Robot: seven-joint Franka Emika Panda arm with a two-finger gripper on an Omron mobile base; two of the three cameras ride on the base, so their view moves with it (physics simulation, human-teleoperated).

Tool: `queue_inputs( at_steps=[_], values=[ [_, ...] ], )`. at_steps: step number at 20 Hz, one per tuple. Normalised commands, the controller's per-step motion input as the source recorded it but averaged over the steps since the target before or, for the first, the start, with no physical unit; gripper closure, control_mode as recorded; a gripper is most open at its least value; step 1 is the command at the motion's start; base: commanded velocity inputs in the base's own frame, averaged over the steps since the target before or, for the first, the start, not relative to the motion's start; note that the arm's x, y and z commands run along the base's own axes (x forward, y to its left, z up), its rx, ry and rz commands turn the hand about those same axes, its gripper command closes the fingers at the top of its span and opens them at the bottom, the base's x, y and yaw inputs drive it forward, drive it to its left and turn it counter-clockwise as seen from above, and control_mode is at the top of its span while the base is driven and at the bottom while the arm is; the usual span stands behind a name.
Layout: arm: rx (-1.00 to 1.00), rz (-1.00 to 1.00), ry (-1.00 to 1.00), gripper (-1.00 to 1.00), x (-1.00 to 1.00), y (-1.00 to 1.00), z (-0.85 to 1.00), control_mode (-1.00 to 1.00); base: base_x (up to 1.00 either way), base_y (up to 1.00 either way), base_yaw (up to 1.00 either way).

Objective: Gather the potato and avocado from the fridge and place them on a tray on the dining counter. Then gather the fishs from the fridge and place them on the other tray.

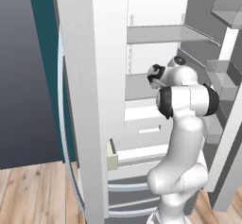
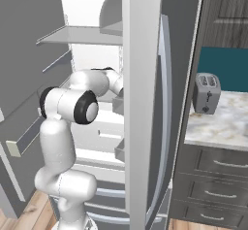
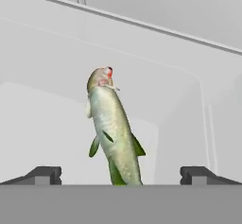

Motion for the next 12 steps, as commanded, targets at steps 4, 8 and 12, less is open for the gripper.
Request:
queue_inputs(
  at_steps=[4,8,12],
  values=[
    [0.00,0.02,0.06,-1.00,0.45,0.00,-0.23,-1.00,0.00,0.00,0.00],
    [0.00,0.03,0.06,-1.00,0.51,0.00,-0.19,-1.00,0.00,0.00,0.00],
    [0.00,0.04,0.06,-1.00,0.54,0.00,-0.17,-1.00,0.00,0.00,0.00]
  ],
)
